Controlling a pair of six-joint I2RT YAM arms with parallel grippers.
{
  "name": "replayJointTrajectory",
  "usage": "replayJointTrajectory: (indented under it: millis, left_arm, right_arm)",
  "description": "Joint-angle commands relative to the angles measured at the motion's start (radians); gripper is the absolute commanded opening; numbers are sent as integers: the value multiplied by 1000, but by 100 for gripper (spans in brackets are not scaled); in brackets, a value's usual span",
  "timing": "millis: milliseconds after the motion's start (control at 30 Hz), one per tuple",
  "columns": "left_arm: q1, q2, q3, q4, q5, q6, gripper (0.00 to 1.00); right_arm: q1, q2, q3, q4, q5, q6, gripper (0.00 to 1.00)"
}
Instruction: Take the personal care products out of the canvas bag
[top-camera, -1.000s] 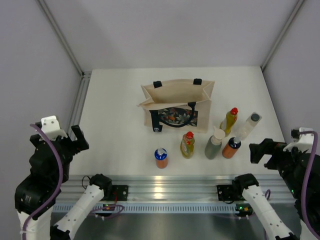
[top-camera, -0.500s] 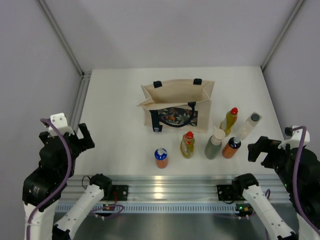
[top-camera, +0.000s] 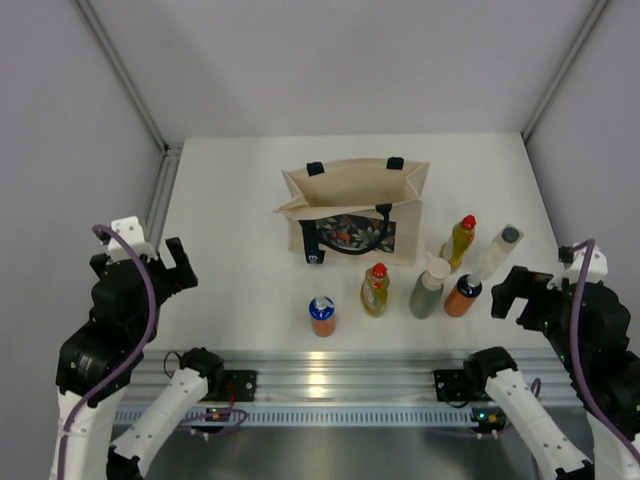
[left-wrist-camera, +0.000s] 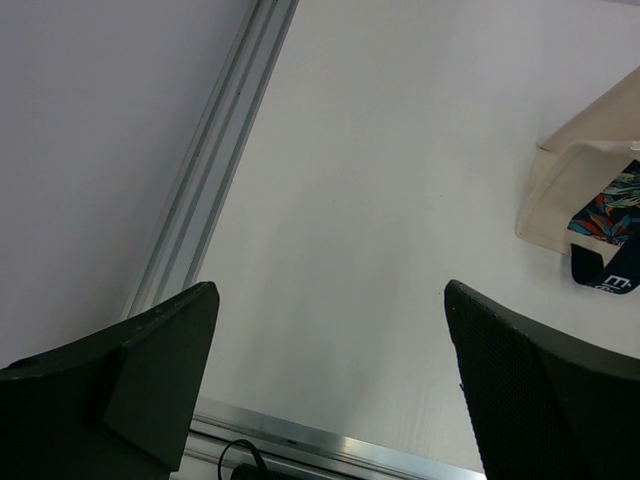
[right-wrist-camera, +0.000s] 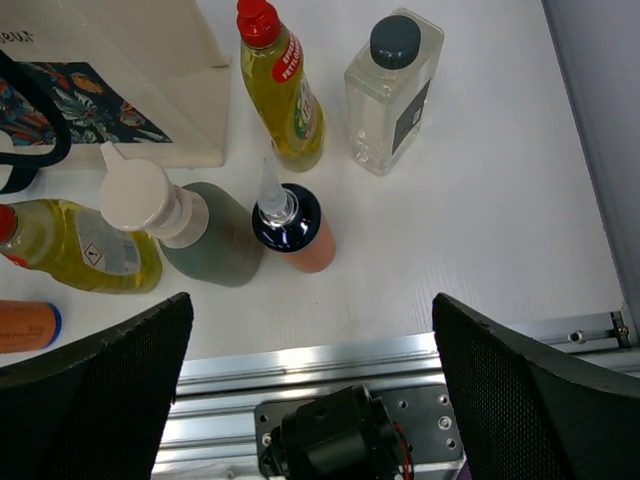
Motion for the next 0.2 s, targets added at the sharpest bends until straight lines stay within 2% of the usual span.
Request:
replayJointTrajectory:
  millis: [0,167]
  left_arm:
    - [4,12,-14,61,6,-37,99]
    - [4,10,-31,76,-4,-49,99]
  right_arm:
    - [18,16,19,24,28,8,99]
    - [20,27,17,26,28,6,100]
